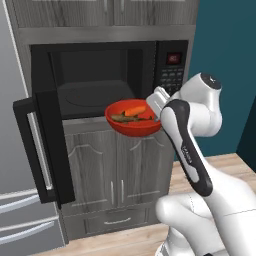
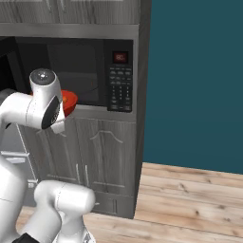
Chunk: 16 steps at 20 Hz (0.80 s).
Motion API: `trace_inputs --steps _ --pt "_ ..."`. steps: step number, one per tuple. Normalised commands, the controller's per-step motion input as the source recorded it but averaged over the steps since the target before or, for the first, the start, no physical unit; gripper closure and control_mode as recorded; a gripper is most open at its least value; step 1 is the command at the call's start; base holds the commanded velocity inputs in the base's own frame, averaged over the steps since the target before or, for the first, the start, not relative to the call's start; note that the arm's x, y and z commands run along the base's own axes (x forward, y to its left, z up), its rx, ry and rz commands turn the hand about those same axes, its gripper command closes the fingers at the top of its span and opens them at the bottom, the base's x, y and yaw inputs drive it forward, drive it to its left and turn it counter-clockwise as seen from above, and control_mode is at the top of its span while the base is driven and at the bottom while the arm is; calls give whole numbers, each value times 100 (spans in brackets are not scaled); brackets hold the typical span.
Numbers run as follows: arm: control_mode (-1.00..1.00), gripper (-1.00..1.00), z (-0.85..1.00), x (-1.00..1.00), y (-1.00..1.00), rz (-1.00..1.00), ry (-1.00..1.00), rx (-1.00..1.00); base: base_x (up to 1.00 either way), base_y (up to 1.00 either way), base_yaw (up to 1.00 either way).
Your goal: The microwave is finished heating the fish and carrot. Take the bowl containing the food and place it on the dining counter.
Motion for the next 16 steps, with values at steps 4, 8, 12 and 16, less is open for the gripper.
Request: trace_inputs --steps 4,8,12,16 --pt "-100 100 0 -12 -20 2 0 0 0 0 0" --pt "100 100 0 0 0 0 0 0 -60 -79 29" --pt "100 100 0 0 0 0 0 0 -98 -95 60" --pt "100 100 0 0 0 0 0 0 -70 -47 89"
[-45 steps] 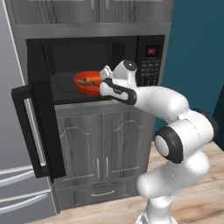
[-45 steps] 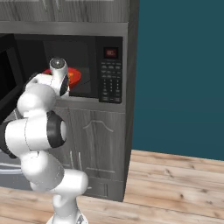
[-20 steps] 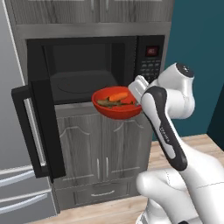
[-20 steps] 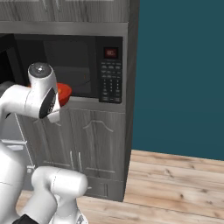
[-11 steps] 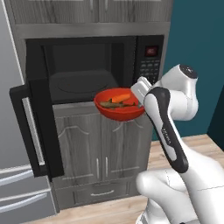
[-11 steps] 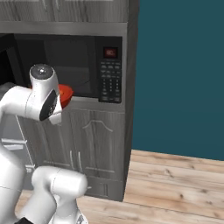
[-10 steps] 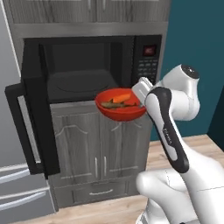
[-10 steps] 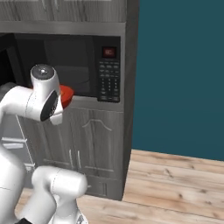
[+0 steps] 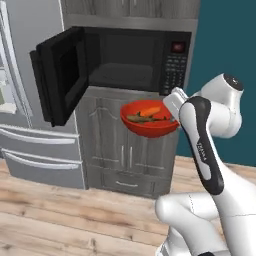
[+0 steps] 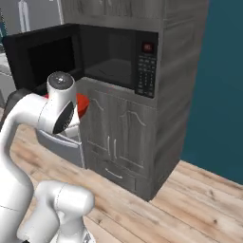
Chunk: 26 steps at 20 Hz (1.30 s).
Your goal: The microwave is finished heating the fish and carrot. Take the bowl containing the food and place it on the dining counter.
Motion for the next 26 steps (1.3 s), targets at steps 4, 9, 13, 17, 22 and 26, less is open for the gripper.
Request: trace_inputs --steps 4,9,13,17,22,26 --pt "100 100 0 0 0 0 0 0 -38 -4 95" --pt "100 100 0 0 0 0 0 0 -8 0 97" --pt "100 100 0 0 0 0 0 0 2 6 88" --pt "100 100 0 0 0 0 0 0 42 10 69" --pt "100 100 0 0 0 0 0 0 44 1 66" --pt "100 100 0 0 0 0 0 0 11 0 74"
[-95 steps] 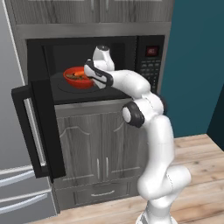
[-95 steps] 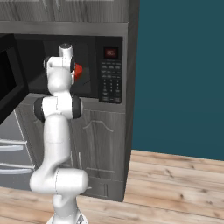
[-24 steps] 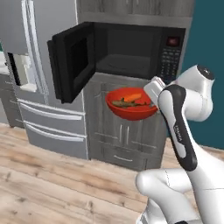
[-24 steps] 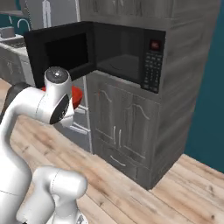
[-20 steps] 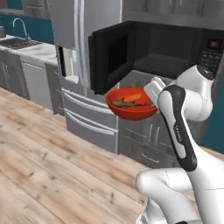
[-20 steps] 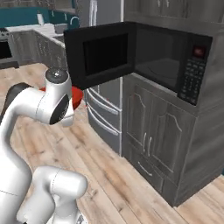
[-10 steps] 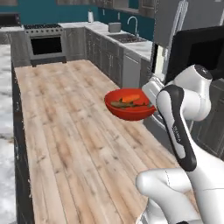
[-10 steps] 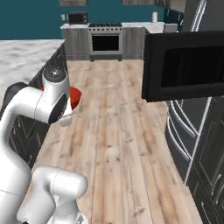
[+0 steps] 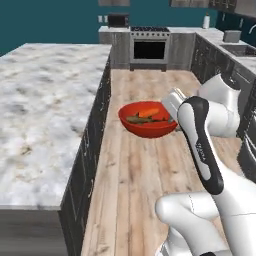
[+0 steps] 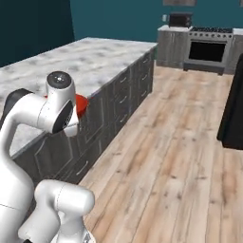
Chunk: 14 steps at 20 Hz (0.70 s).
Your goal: The microwave is finished heating the fish and carrot. Take the bowl containing the food and place it on the dining counter.
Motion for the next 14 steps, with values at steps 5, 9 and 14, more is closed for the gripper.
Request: trace_inputs --steps 5,9,14 --pt "100 100 0 0 0 0 0 0 -3 12 82" --pt "100 100 0 0 0 0 0 0 -13 91 61" --pt "100 100 0 0 0 0 0 0 4 100 29"
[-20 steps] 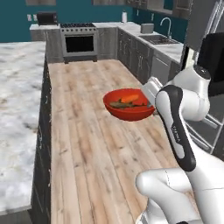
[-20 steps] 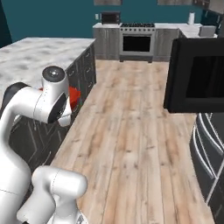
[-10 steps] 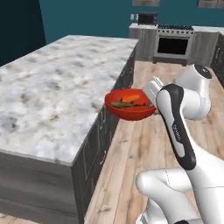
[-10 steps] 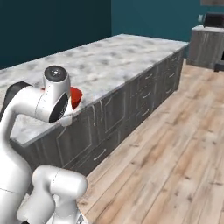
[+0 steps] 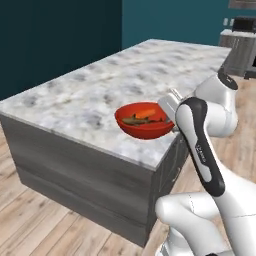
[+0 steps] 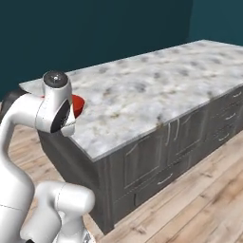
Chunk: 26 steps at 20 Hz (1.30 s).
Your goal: The microwave is finished heating the fish and carrot. Take the bowl containing the food and place it on the dining counter.
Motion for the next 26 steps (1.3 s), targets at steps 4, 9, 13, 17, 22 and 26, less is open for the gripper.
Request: trace_inputs --steps 4,9,13,17,22,26 --pt "100 100 0 0 0 0 0 0 28 100 -4" --pt "100 100 0 0 0 0 0 0 91 100 -28" --pt "100 100 0 0 0 0 0 0 100 100 -40" --pt "100 100 0 0 0 0 0 0 40 100 -50" --pt "100 100 0 0 0 0 0 0 19 100 -54" --pt "100 100 0 0 0 0 0 0 13 100 -56"
